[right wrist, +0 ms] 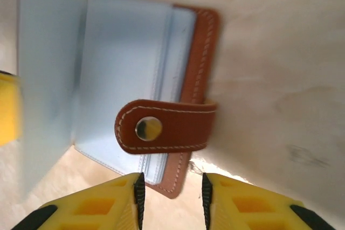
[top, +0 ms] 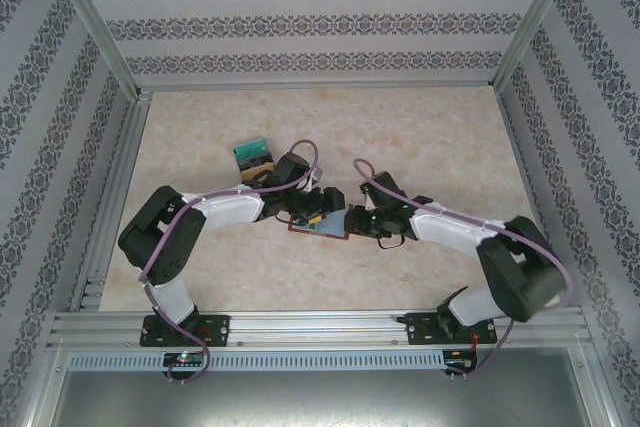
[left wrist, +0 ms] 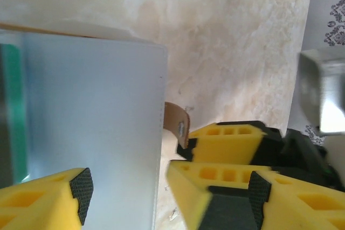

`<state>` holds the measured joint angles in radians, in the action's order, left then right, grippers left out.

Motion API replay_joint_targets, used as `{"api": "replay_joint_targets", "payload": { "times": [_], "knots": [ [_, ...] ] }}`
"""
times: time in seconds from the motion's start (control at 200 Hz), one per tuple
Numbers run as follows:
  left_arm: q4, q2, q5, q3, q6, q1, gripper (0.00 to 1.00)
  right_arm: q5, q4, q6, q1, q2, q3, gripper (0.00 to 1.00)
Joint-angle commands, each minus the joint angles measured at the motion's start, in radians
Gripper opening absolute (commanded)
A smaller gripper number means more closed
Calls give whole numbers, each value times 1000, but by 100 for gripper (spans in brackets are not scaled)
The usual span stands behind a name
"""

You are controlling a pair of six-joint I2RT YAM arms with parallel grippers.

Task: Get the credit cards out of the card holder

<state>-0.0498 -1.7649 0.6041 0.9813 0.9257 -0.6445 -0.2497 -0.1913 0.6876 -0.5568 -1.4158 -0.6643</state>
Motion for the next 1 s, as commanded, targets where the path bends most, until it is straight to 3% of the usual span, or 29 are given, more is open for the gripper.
{"api": "replay_joint_targets", "payload": {
  "times": [0.0,0.355,0.52,0.719,0.994],
  "knots": [
    [-64,-25,29,28,25,-20,78,34,-16,36,45,96,49,37],
    [-36,-16,18,21,3,-5,77,-52,9,59,80,144,53,36],
    [-87,-103,56,48,43,-10,72,-62,12,62,74,122,31,35],
    [37,-160,28,106,22,-24,72,-53,2,66,66,147,43,35],
    [52,-36,5,95,8,6,73,-82,24,73,60,141,46,33]
  ]
}}
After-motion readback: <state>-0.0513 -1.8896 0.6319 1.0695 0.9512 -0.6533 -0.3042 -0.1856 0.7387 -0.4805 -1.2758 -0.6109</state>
